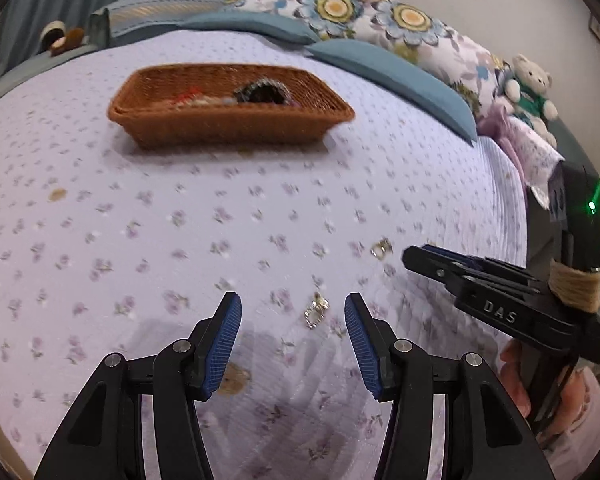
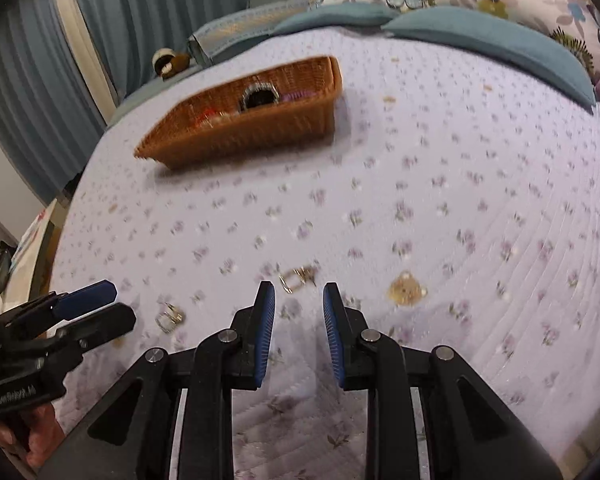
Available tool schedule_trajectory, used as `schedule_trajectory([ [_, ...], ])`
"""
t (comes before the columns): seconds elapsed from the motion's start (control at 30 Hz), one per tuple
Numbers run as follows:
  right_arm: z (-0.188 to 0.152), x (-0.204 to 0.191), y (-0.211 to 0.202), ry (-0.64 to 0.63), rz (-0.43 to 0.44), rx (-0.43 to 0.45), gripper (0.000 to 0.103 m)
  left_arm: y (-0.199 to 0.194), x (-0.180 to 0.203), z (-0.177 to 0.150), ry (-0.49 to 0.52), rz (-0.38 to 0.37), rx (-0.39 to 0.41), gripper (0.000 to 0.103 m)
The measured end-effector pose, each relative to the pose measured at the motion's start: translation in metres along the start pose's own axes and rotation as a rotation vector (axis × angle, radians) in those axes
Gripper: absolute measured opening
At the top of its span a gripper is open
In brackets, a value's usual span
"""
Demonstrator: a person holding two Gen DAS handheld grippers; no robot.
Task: Organize jewelry
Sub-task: 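Grasp a small gold charm with the left tool while the right tool grasps the gold square pendant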
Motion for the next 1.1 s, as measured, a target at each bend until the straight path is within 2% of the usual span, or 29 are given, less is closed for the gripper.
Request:
schedule_trajectory([
  [0.23,0.002,-0.004,0.010,-0.009,0.000,-0.028,0.028,0.017,0.000,-0.011,0.010,0.002,-0.036,0.055],
  [0.37,0.002,-0.005,0.018,-0.011,-0.007,-0.055,0.033,0.020,0.002,-0.009,0.027,-0.005,-0.044,0.055],
  [0.43,0.002,-0.007,0.021,-0.015,0.006,-0.069,0.038,0.024,0.004,-0.010,0.039,-0.002,-0.053,0.055],
  [0.63,0.008,-0.012,0.030,-0.046,-0.044,-0.079,0.039,0.030,0.006,-0.008,0.055,0.001,-0.065,0.051],
  [1.03,0.015,-0.014,0.042,-0.057,-0.057,-0.100,0.036,0.041,0.007,-0.001,0.061,0.005,-0.072,0.040],
  [1.1,0.016,-0.014,0.043,-0.063,-0.066,-0.100,0.027,0.042,0.007,0.000,0.062,0.011,-0.073,0.035],
])
Point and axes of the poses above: each gripper's, at about its wrist camera, not at the fingertips, and y roughly the way its jaws point, x to its right, z to its top, the point moved 7 cm from there along y, roughly the way its jaws point, and after that the axes turned 7 degrees about -z, right-handed, at the moved point
